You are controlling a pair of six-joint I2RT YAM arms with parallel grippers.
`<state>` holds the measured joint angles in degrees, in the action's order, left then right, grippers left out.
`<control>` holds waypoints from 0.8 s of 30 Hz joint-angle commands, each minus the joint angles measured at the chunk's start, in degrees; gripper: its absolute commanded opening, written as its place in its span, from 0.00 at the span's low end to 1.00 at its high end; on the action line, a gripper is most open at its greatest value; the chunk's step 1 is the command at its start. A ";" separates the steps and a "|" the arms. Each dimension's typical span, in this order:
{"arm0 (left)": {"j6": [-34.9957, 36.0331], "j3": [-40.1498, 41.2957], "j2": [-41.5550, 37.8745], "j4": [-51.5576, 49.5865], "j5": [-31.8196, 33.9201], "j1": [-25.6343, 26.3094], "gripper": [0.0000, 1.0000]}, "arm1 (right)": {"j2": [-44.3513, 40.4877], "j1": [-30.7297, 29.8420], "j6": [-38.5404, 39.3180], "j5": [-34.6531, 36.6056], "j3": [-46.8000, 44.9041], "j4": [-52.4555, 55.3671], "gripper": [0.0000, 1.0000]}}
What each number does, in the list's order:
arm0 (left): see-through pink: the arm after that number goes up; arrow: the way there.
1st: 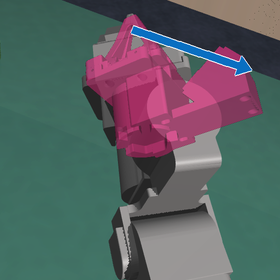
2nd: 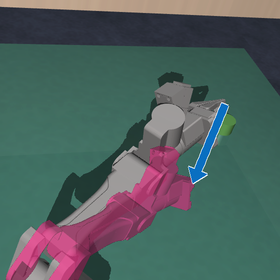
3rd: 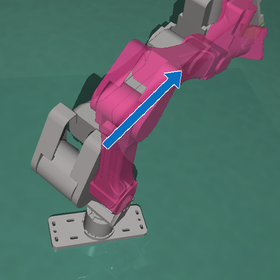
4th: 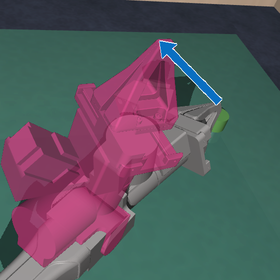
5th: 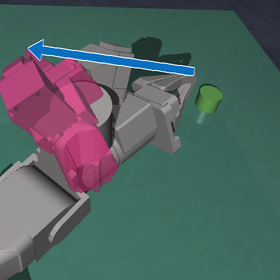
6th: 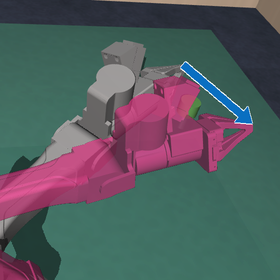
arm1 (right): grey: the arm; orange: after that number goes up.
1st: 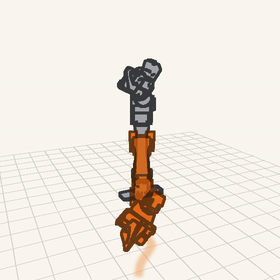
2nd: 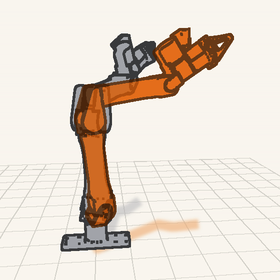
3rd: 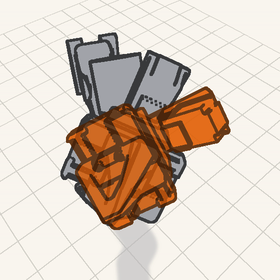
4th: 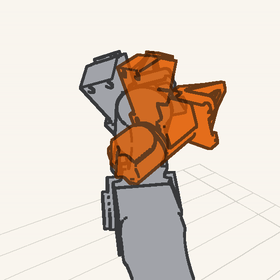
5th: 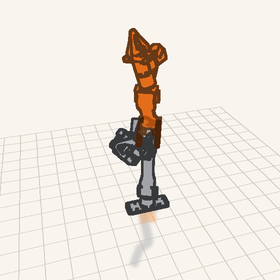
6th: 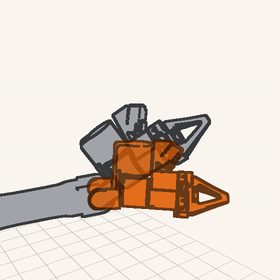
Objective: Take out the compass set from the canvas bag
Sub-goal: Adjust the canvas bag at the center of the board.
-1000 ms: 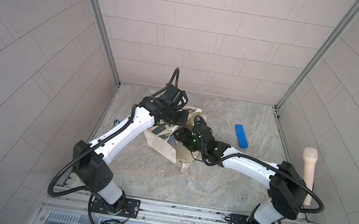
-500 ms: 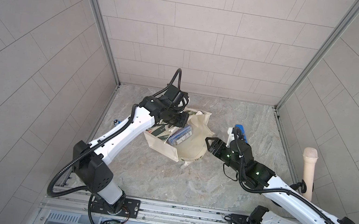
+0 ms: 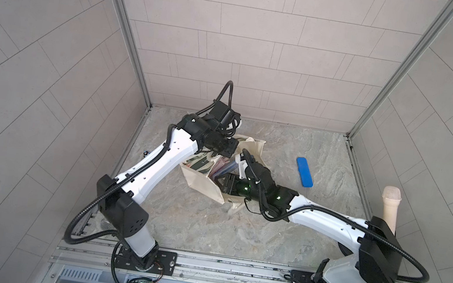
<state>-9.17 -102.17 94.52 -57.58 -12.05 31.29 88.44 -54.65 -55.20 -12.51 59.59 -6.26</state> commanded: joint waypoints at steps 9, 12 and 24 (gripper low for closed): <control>1.02 -16.46 8.70 -3.93 -1.09 0.24 0.00 | 5.98 -5.20 -7.02 1.37 1.04 -11.31 0.58; 0.97 -12.68 6.88 -3.73 -1.06 0.26 0.00 | 6.09 -4.36 -7.93 4.58 0.98 -8.16 0.58; -4.19 10.55 -6.71 6.48 -4.63 0.79 0.00 | 5.56 4.25 -20.23 12.26 1.17 5.77 0.66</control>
<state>-11.14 -94.19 90.19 -53.80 -15.35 31.70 93.82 -50.35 -69.73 -2.76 58.96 -5.54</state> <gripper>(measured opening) 0.059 0.643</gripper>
